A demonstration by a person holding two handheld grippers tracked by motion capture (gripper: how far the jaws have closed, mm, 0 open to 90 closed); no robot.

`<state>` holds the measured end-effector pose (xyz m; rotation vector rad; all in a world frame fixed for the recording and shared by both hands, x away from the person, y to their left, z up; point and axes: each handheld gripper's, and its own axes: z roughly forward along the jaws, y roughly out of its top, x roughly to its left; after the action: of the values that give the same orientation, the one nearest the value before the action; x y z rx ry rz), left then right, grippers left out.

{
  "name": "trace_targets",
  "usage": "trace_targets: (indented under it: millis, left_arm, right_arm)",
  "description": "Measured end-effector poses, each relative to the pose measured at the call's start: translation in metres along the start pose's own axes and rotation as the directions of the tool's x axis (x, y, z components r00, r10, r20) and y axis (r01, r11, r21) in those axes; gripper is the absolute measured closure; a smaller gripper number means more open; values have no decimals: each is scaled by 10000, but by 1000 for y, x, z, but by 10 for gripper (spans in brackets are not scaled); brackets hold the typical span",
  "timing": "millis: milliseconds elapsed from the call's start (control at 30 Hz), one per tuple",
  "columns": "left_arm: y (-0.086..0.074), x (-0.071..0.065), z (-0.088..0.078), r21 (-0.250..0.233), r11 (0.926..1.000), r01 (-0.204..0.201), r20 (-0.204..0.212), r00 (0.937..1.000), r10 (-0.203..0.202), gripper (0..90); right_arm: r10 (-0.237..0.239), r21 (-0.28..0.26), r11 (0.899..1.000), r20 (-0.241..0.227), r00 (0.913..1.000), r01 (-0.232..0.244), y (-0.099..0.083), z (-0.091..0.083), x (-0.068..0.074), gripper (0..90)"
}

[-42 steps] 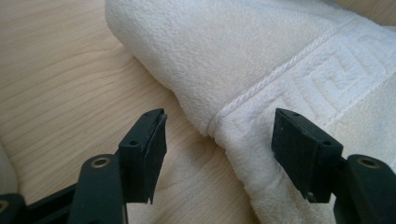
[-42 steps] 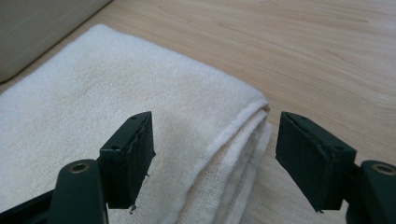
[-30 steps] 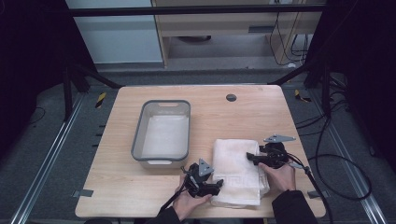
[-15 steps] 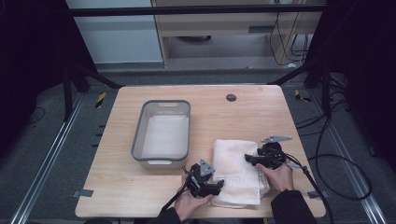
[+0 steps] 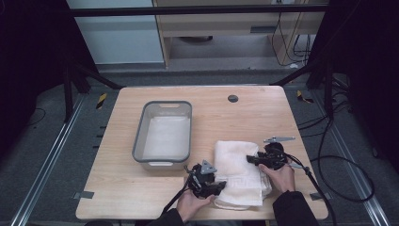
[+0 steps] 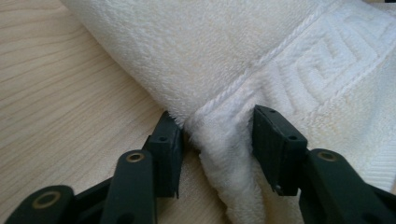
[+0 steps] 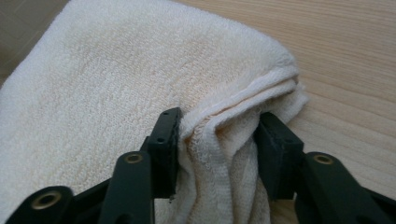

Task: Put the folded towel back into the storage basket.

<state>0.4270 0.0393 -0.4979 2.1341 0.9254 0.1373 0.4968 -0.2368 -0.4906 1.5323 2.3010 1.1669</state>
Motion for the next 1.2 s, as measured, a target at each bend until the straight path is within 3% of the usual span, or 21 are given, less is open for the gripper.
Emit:
trace_targets:
  millis: [267, 500, 933, 1200]
  left_arm:
    - [0, -1, 0, -85, 9999, 99, 301, 9995, -96, 644]
    - [0, 3, -2, -174, 9994, 306, 670, 9973, -293, 711]
    - [0, 1, -15, -400, 9992, 76, 639, 9979, -51, 741]
    - [6, 1, -36, -918, 9957, 103, 770, 9970, -32, 747]
  right_arm:
    - [246, -104, 9996, -147, 9996, -248, 1, 0, 1, 668]
    - [47, -277, 9996, -73, 10000, -49, 4, -4, 4, 693]
    - [-245, -1001, 9947, -272, 9993, 217, 12, -22, 17, 707]
    - [-594, -1553, 9864, -362, 9976, 531, 20, -38, 29, 709]
